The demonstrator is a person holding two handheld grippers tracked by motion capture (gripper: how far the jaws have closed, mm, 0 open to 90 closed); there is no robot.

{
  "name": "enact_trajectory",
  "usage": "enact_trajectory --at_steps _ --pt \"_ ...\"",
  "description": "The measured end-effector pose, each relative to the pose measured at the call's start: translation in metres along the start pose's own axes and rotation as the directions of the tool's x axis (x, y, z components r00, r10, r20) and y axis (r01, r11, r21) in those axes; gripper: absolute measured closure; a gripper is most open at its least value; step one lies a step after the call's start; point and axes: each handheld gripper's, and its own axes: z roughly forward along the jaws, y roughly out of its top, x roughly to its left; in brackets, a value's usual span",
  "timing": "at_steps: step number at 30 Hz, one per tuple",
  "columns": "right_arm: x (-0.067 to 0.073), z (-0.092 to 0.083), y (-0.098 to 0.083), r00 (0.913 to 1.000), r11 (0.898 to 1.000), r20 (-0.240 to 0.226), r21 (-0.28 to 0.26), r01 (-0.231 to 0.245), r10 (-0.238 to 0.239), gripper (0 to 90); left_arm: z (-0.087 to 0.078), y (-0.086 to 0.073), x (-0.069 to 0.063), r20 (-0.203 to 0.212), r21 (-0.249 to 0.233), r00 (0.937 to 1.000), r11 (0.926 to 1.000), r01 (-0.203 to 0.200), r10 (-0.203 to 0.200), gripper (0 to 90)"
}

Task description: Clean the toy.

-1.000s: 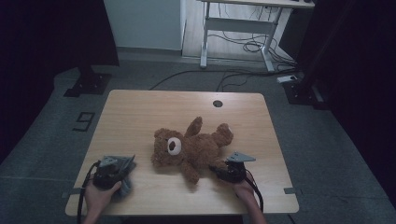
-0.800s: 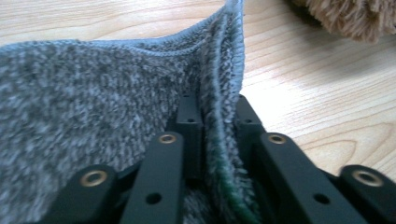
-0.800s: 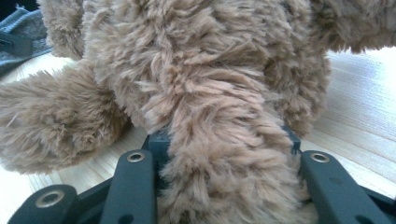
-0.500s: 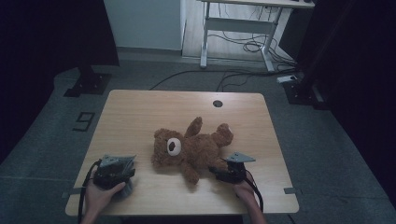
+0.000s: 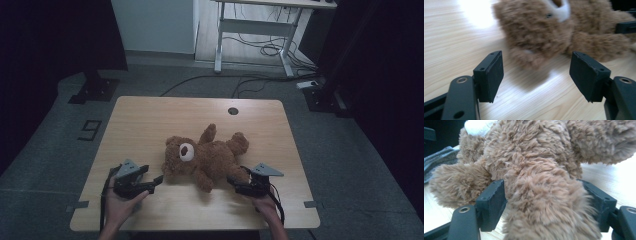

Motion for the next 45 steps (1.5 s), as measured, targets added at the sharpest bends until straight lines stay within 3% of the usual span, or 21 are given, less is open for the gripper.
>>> enact_trajectory --at_steps 5,6,9,12,19,22,33,45 --pt "0.0 -0.006 0.0 1.0 1.0 -0.001 -0.015 0.004 -0.004 26.1 0.012 0.002 -0.009 0.017 -0.002 0.9998 0.9999 -0.012 0.012 25.6" --pt "0.001 -0.008 0.0 1.0 1.0 0.002 -0.021 0.007 -0.007 26.1 0.016 0.001 -0.011 0.038 -0.014 0.9993 0.9999 0.003 -0.003 26.0" --pt "0.001 -0.012 0.0 1.0 1.0 0.002 -0.03 0.007 -0.007 26.1 0.019 -0.005 -0.016 0.051 -0.015 0.9987 0.9999 0.004 -0.003 26.1" --pt "0.002 -0.016 -0.001 0.9999 0.999 0.003 -0.033 0.01 -0.01 26.2 0.023 -0.01 -0.016 0.059 0.01 0.9983 0.9999 0.004 -0.004 26.0" --pt "0.008 -0.029 -0.009 0.9999 0.999 0.014 -0.037 0.009 -0.009 26.5 0.021 -0.019 -0.02 0.044 0.004 0.999 0.9999 -0.013 0.012 25.9" --pt "0.01 -0.037 -0.014 0.9998 0.999 0.021 -0.049 -0.002 0.003 26.5 0.019 -0.025 -0.019 0.056 0.005 0.9984 1.0 0.005 -0.005 26.6" --pt "0.013 -0.071 -0.036 0.999 0.997 0.042 -0.071 -0.015 0.018 26.5 0.014 -0.035 -0.022 0.066 0.02 0.9978 0.9998 0.008 -0.009 27.6" --pt "0.014 -0.075 -0.044 0.9989 0.999 0.047 -0.035 0.009 -0.007 26.3 0.009 -0.037 -0.023 0.054 0.034 0.9985 0.9994 0.006 -0.007 27.7"
